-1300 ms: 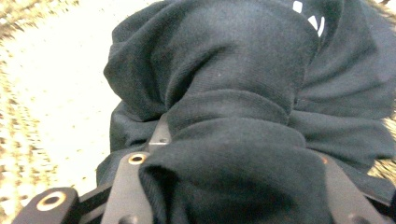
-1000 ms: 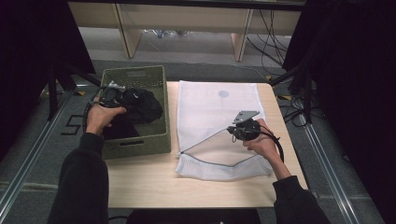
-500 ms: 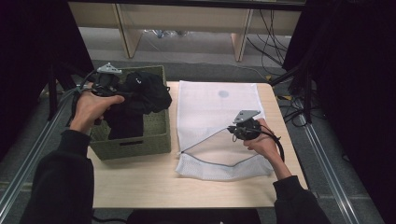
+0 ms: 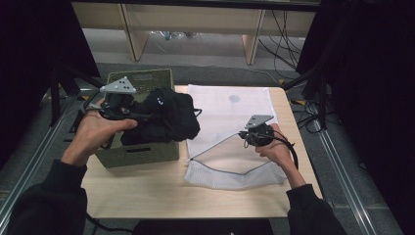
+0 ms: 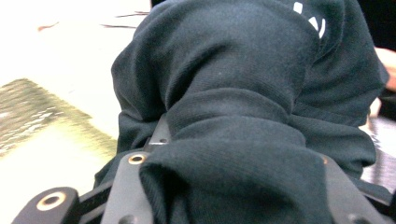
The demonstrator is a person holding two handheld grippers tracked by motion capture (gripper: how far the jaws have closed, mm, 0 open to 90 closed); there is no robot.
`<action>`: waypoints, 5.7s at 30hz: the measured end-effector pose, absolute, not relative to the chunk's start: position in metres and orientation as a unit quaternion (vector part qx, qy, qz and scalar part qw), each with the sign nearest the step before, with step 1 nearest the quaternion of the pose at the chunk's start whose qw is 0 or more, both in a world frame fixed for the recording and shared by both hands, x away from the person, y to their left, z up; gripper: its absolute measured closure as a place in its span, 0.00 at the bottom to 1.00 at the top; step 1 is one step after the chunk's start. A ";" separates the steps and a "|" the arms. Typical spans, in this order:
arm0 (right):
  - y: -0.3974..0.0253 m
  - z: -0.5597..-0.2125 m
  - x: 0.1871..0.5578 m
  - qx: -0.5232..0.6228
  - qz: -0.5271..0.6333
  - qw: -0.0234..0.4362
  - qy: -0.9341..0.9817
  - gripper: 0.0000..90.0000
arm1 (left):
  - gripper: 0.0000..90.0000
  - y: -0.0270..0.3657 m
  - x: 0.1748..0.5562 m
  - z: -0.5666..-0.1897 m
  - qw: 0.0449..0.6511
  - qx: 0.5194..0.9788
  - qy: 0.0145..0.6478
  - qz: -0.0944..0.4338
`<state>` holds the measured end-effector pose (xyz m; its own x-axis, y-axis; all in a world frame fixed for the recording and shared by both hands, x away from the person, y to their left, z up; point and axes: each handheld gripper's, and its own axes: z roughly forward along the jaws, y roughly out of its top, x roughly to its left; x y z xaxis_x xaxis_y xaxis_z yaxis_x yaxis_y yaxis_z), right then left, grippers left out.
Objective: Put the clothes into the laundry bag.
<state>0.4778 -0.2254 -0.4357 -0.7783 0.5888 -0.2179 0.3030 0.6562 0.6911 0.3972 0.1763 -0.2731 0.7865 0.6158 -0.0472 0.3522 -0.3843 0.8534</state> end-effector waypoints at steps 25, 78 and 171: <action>-0.232 -0.421 0.478 0.246 0.354 0.220 0.875 1.00 | 0.62 0.026 0.378 -0.352 0.437 0.881 0.178 -0.037; -0.239 -0.409 0.473 0.261 0.374 0.221 0.862 1.00 | 0.60 0.131 0.441 -0.397 0.346 0.836 0.404 0.134; -0.230 -0.391 0.459 0.233 0.408 0.221 0.854 1.00 | 0.85 -0.037 0.458 -0.466 0.436 0.833 0.326 0.094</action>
<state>0.4591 -0.2297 -0.3914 -0.7936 0.5788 -0.1878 0.2175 0.5580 0.8008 0.4583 -0.0366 -0.4660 0.7692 0.6259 -0.1284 0.4620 -0.4060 0.7885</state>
